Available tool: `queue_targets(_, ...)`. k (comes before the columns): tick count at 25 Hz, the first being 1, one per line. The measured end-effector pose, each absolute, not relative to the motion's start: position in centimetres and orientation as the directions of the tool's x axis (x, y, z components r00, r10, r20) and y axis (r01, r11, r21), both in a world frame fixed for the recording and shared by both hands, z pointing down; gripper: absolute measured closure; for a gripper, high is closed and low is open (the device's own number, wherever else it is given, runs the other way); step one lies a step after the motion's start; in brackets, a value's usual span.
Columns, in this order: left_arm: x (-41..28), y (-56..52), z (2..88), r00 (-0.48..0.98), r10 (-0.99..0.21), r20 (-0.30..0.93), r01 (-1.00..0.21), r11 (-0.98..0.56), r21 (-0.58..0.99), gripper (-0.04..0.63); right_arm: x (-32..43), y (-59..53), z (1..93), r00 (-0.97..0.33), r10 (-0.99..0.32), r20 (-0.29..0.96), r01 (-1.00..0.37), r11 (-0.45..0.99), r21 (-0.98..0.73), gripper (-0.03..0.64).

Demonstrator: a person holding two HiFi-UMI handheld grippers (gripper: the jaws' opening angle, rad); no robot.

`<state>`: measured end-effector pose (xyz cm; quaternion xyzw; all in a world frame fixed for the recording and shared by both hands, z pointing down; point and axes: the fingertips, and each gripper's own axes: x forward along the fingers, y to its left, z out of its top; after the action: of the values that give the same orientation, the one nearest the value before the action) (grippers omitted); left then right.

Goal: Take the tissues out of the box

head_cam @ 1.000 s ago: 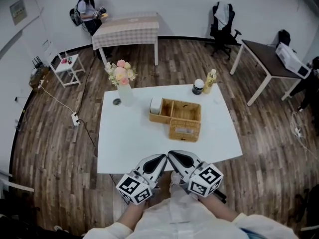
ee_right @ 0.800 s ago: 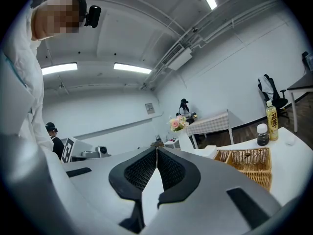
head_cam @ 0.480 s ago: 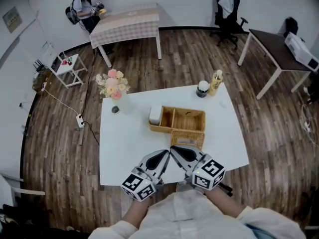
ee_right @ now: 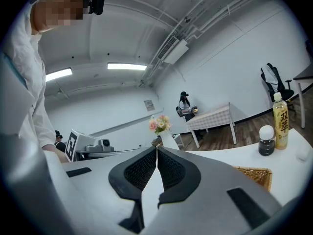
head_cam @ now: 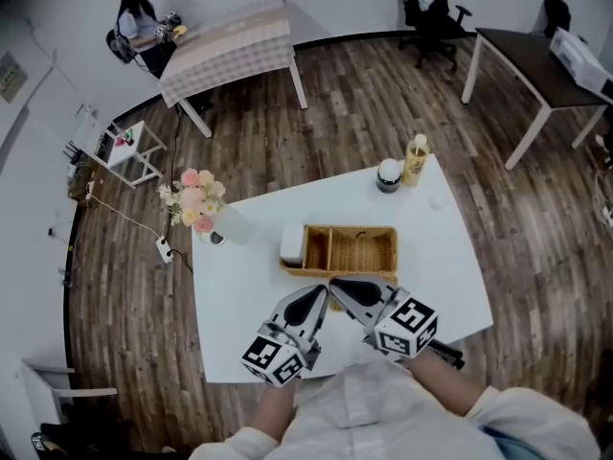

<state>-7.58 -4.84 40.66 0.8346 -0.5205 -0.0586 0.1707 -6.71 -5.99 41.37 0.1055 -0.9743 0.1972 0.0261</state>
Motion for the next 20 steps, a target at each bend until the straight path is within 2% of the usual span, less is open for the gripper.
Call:
queue_targets(11, -10.8, -8.2, 43.3, 0.413, -0.896, 0.164, -0.884, -0.351, 0.310, 0.594, -7.1, -10.5, 44.9, -0.956, -0.260, 0.139, -0.295, 0.846, -0.444, 0.584)
queue_targets(20, -15.1, -11.1, 45.9, 0.311, -0.916, 0.252, -0.938, -0.254, 0.235, 0.594, -7.2, -12.4, 46.8, -0.932, -0.317, 0.173, -0.361, 0.811, -0.460, 0.583)
